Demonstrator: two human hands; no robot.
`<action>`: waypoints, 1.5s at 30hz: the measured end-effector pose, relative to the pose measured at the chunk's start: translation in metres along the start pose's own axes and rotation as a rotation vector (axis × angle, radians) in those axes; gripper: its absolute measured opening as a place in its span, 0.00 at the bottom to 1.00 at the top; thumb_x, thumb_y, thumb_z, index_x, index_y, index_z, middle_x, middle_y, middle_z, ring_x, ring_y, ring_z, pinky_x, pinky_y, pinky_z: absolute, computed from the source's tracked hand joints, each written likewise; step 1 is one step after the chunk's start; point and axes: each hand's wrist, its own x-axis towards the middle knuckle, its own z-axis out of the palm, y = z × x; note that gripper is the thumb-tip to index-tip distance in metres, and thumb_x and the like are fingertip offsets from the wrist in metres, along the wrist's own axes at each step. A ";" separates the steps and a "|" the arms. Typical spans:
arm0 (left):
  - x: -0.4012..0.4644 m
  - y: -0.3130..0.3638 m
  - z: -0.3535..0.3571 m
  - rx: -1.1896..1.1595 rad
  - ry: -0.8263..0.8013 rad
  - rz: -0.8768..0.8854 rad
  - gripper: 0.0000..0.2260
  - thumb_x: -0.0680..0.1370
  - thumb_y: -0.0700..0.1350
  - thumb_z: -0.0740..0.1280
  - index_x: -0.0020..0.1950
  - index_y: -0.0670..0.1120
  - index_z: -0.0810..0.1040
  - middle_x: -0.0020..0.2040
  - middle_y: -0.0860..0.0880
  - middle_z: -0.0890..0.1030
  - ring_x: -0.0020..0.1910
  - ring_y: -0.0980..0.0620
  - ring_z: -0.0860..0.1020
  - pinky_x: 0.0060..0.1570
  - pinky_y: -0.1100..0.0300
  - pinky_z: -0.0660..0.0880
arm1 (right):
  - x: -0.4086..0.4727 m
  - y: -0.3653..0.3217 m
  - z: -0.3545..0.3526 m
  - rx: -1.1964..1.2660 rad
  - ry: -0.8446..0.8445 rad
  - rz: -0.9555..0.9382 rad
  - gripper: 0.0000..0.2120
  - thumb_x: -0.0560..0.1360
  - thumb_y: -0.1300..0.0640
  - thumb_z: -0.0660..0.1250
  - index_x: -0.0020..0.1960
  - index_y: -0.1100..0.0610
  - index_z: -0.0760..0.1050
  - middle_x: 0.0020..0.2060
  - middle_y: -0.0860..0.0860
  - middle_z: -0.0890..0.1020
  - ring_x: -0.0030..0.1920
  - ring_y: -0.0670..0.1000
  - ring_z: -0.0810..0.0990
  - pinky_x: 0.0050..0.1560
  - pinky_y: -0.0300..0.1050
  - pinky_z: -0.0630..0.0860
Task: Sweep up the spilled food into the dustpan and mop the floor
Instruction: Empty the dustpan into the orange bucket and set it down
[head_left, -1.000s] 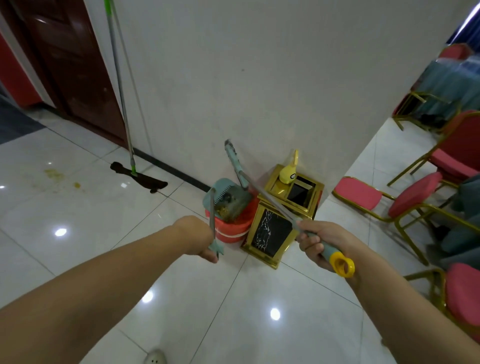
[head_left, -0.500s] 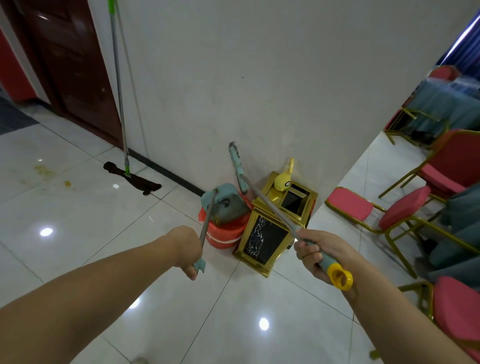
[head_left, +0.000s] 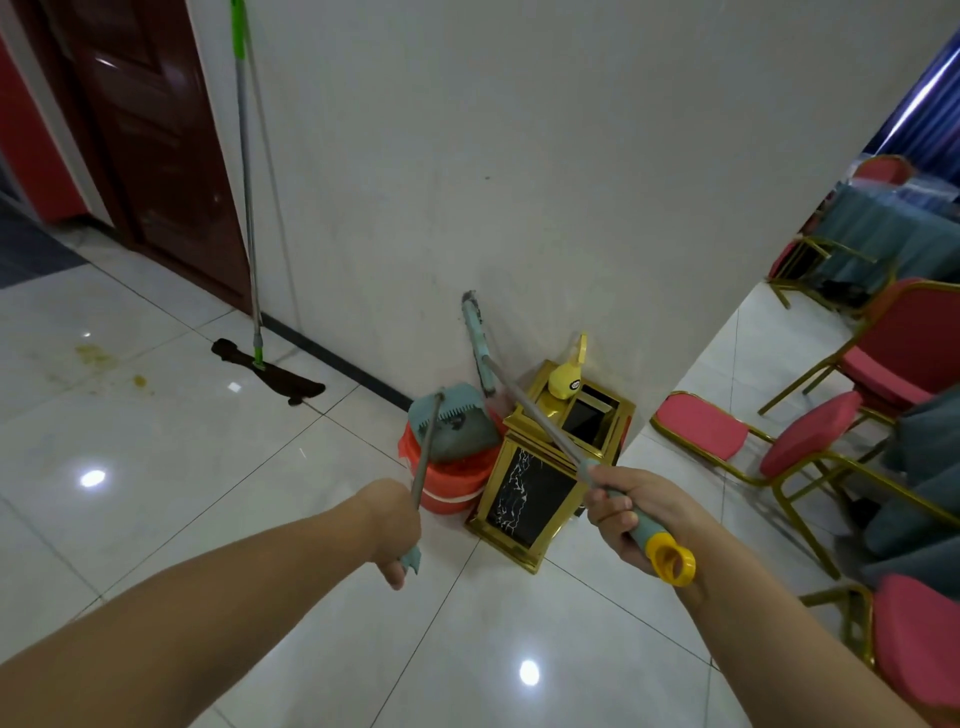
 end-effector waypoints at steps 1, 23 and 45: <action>-0.002 -0.002 0.000 -0.006 0.010 -0.008 0.26 0.73 0.67 0.60 0.41 0.43 0.76 0.29 0.49 0.69 0.34 0.48 0.72 0.35 0.54 0.71 | -0.001 0.000 0.000 0.008 -0.007 -0.001 0.06 0.79 0.58 0.61 0.47 0.60 0.67 0.20 0.51 0.68 0.14 0.45 0.66 0.16 0.29 0.66; -0.020 -0.011 0.013 -0.285 0.197 -0.137 0.28 0.72 0.69 0.58 0.48 0.45 0.78 0.32 0.51 0.70 0.35 0.51 0.72 0.38 0.56 0.72 | -0.002 0.005 0.009 -0.025 -0.009 -0.020 0.05 0.79 0.59 0.61 0.48 0.59 0.67 0.20 0.51 0.67 0.14 0.45 0.66 0.17 0.29 0.66; -0.095 -0.066 0.077 -1.900 0.908 -0.939 0.28 0.76 0.68 0.51 0.31 0.46 0.70 0.27 0.47 0.72 0.26 0.48 0.70 0.27 0.60 0.67 | 0.048 0.003 0.157 -0.448 -0.028 0.002 0.03 0.78 0.66 0.55 0.47 0.64 0.67 0.27 0.54 0.67 0.14 0.44 0.66 0.14 0.29 0.64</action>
